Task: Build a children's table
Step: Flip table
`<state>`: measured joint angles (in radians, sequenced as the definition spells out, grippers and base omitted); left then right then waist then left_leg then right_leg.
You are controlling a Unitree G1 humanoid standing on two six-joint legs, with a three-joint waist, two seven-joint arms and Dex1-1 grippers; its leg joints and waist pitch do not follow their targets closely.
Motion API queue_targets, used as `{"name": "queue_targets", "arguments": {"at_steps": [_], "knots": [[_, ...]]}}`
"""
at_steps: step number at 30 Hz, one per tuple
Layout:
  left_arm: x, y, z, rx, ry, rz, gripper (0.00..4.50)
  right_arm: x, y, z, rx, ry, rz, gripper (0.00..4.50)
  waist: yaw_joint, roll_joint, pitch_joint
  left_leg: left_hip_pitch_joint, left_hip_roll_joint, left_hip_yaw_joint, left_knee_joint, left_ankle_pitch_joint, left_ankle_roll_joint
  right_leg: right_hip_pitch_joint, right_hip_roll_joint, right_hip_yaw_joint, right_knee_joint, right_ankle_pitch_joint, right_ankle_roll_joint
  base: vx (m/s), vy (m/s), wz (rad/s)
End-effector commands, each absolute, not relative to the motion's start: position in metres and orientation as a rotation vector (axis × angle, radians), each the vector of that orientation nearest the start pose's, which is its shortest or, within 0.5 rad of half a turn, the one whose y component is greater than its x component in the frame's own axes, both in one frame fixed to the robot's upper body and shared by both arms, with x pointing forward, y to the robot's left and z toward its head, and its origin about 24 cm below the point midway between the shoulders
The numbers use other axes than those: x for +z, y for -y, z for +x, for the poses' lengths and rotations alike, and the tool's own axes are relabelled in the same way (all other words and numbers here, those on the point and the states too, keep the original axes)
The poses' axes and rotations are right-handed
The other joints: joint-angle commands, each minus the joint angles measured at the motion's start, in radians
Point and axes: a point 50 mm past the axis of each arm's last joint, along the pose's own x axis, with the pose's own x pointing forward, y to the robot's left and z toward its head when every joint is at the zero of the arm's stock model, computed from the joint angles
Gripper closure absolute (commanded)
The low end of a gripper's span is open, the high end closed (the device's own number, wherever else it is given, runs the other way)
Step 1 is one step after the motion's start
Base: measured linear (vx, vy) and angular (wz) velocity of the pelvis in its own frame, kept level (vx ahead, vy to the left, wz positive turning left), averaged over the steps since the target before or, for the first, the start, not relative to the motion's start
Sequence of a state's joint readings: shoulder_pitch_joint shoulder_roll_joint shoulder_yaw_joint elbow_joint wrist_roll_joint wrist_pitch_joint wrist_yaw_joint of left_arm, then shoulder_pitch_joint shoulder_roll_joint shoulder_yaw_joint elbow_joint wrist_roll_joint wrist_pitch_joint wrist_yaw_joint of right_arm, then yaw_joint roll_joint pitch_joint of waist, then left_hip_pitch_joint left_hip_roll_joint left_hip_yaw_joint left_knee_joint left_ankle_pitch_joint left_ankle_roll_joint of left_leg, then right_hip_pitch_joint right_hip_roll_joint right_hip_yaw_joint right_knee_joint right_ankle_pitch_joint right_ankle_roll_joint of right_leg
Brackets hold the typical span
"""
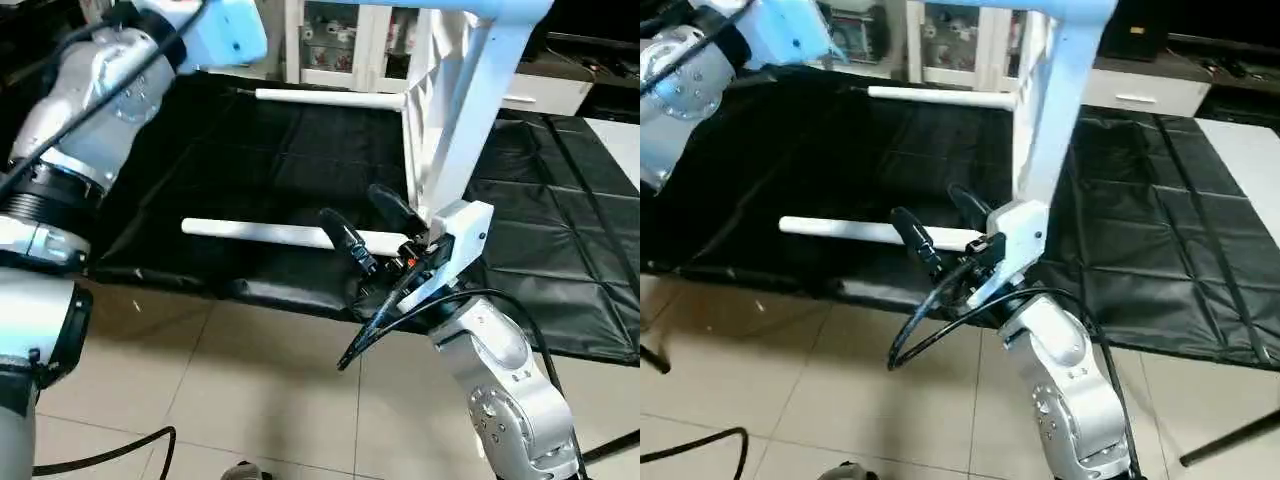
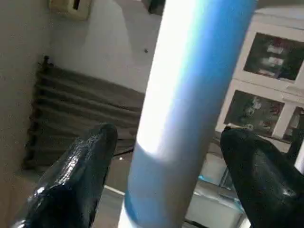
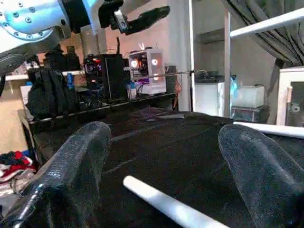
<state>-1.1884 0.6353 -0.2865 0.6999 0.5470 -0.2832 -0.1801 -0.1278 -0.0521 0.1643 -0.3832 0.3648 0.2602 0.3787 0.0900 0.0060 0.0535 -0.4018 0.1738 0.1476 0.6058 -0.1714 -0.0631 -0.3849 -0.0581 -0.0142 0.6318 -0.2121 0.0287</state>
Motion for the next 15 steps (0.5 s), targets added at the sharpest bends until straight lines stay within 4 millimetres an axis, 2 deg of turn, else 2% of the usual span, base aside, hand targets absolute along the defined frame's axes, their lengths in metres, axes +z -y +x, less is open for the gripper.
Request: {"name": "queue_targets", "arguments": {"at_steps": [1,5,7,9,13,15], "knots": [[0.3121,-0.1733,0.3905,-0.109,0.579,1.323,0.90,0.1450,0.0858,0.2442,0.708,0.295,0.259,0.47,-0.001,0.023,-0.069,0.036,0.042,-0.017,-0.083,-0.273,-0.090,0.024,-0.068,0.029,-0.056,0.013,-0.184,0.000,0.000,0.00],[0.3110,-0.1737,0.3921,-0.120,0.569,1.307,1.35,0.1446,0.0856,0.2442,0.712,0.296,0.259,0.47,-0.001,0.024,-0.069,0.037,0.043,-0.018,-0.083,-0.277,-0.091,0.024,-0.069,0.029,-0.057,0.012,-0.186,0.000,0.000,0.00],[0.3096,-0.1736,0.3929,-0.125,0.565,1.302,1.40,0.1443,0.0857,0.2443,0.713,0.295,0.259,0.47,0.000,0.023,-0.069,0.036,0.043,-0.018,-0.083,-0.275,-0.090,0.025,-0.069,0.029,-0.057,0.014,-0.187,0.000,0.000,0.00],[0.3088,-0.1734,0.3935,-0.128,0.563,1.296,1.78,0.1439,0.0859,0.2445,0.714,0.295,0.257,0.47,-0.001,0.023,-0.068,0.036,0.042,-0.018,-0.084,-0.275,-0.088,0.025,-0.069,0.030,-0.057,0.011,-0.187,0.000,0.000,0.00],[0.3087,-0.1723,0.3933,-0.138,0.570,1.258,2.07,0.1436,0.0857,0.2442,0.713,0.293,0.253,0.47,0.000,0.023,-0.069,0.036,0.043,-0.018,-0.083,-0.276,-0.087,0.025,-0.070,0.029,-0.056,0.012,-0.192,0.000,0.000,0.00],[0.3083,-0.1716,0.3935,-0.146,0.566,1.223,2.27,0.1432,0.0859,0.2441,0.711,0.291,0.250,0.47,0.000,0.026,-0.069,0.036,0.043,-0.018,-0.083,-0.272,-0.087,0.025,-0.070,0.029,-0.056,0.019,-0.194,0.000,0.000,0.00]]}}
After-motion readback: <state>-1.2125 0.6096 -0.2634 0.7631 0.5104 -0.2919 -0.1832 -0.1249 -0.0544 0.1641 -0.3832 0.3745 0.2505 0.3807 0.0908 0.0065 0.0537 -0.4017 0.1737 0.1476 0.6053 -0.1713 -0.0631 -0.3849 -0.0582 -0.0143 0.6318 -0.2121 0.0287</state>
